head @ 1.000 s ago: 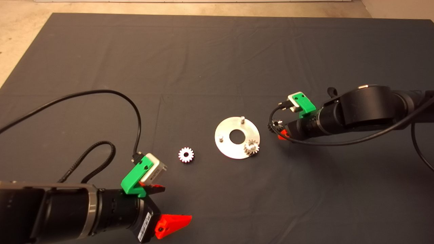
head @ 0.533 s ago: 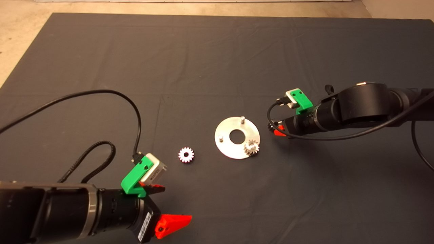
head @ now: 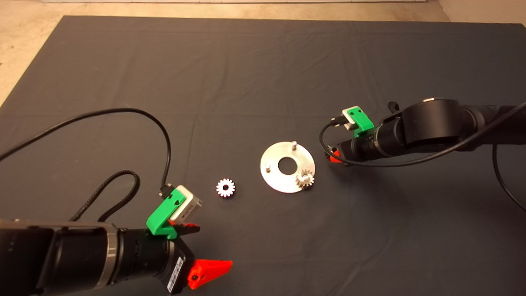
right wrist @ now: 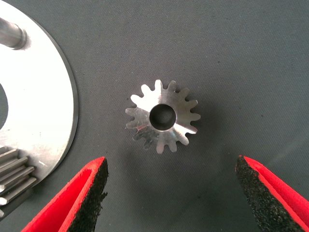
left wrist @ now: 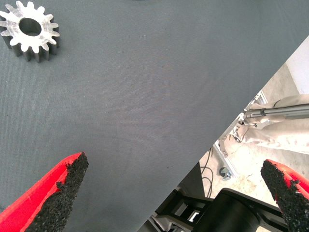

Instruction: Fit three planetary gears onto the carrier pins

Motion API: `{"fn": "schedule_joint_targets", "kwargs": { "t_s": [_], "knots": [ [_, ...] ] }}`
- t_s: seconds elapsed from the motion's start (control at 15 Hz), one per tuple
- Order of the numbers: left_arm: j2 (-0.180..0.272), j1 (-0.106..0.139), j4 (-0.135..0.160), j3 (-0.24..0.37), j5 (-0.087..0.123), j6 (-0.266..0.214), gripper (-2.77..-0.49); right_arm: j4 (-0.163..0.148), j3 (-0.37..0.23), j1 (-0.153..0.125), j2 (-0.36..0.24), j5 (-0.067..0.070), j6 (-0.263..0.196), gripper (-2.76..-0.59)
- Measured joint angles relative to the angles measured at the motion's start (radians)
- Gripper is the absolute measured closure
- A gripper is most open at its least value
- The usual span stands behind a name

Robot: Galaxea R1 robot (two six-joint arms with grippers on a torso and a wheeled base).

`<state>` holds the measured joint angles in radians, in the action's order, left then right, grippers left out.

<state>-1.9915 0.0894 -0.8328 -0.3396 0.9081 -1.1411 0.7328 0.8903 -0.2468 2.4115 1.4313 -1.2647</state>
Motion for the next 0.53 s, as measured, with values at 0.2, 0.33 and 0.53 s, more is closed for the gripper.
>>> {"fn": "schedule_joint_targets", "kwargs": {
  "t_s": [0.2, 0.33, 0.53],
  "knots": [
    [0.000, 0.000, 0.000, 0.000, 0.000, 0.000, -2.62, 0.000, 0.011, 0.000, 0.005, 0.000, 0.000, -1.80],
    [0.000, 0.000, 0.000, 0.000, 0.000, 0.000, -2.62, 0.000, 0.013, 0.000, 0.012, 0.000, 0.000, -1.80],
    [0.000, 0.000, 0.000, 0.000, 0.000, 0.000, -2.62, 0.000, 0.019, 0.000, 0.015, 0.001, 0.000, -1.67]
  ]
}}
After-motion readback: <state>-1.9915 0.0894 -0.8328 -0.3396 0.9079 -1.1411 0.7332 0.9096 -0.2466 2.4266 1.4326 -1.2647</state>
